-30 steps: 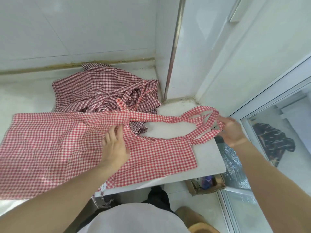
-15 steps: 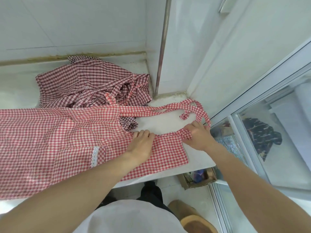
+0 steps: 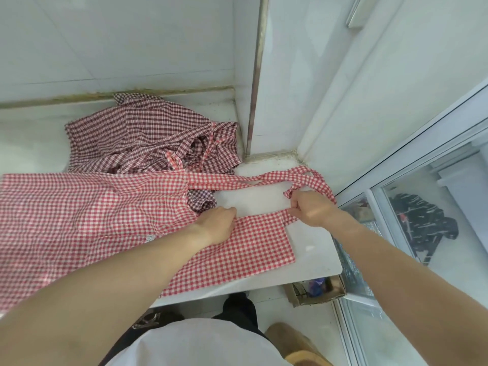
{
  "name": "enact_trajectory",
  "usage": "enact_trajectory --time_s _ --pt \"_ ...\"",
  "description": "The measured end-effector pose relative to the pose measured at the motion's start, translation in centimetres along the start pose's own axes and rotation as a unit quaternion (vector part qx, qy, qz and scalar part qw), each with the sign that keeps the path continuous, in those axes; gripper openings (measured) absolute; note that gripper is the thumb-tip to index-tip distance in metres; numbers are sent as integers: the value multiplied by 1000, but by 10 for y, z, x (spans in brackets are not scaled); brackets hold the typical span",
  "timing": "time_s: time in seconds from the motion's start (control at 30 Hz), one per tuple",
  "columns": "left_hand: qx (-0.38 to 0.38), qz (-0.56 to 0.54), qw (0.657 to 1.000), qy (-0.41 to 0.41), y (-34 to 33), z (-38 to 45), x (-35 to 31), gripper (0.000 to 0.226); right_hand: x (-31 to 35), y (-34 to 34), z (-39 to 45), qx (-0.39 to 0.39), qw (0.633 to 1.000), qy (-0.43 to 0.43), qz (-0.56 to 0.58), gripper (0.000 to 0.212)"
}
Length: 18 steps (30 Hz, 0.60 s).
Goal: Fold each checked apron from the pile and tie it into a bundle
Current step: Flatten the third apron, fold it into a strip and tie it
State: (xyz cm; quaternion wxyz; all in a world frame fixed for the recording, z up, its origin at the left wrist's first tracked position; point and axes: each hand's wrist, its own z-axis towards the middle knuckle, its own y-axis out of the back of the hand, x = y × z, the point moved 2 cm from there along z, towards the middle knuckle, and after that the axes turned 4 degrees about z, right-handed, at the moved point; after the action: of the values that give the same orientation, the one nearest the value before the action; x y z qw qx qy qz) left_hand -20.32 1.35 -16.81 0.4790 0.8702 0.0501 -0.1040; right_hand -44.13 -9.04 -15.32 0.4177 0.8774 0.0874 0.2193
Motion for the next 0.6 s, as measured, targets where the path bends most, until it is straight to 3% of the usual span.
enact_trajectory --time_s 0.07,0.13,0.2,0.27,0.37,0.43,0.5,0.6 --pt "-8 19 999 29 2 -1 -7 19 -5 -8 6 -15 1000 -20 2 21" --pt "-51 72 995 51 5 -2 -19 32 -8 -10 11 -20 999 -22 19 20" --pt "-139 150 979 -7 5 -2 -37 47 -9 -7 13 -5 1000 -13 23 19" --pt "-166 124 973 -98 3 -2 -59 43 -12 -8 13 18 1000 -18 13 22" --pt "-9 -16 993 -118 -10 0 -84 57 -10 -12 7 48 998 -38 -15 28" --pt "73 -2 990 -125 -20 3 -90 62 -14 -11 3 45 997 -67 -20 37" --pt "99 6 986 -135 -23 7 -85 62 -27 -4 -3 -49 995 -91 0 38" --pt "131 14 981 -145 -19 13 -79 70 -67 4 -16 -329 940 -92 -4 35"
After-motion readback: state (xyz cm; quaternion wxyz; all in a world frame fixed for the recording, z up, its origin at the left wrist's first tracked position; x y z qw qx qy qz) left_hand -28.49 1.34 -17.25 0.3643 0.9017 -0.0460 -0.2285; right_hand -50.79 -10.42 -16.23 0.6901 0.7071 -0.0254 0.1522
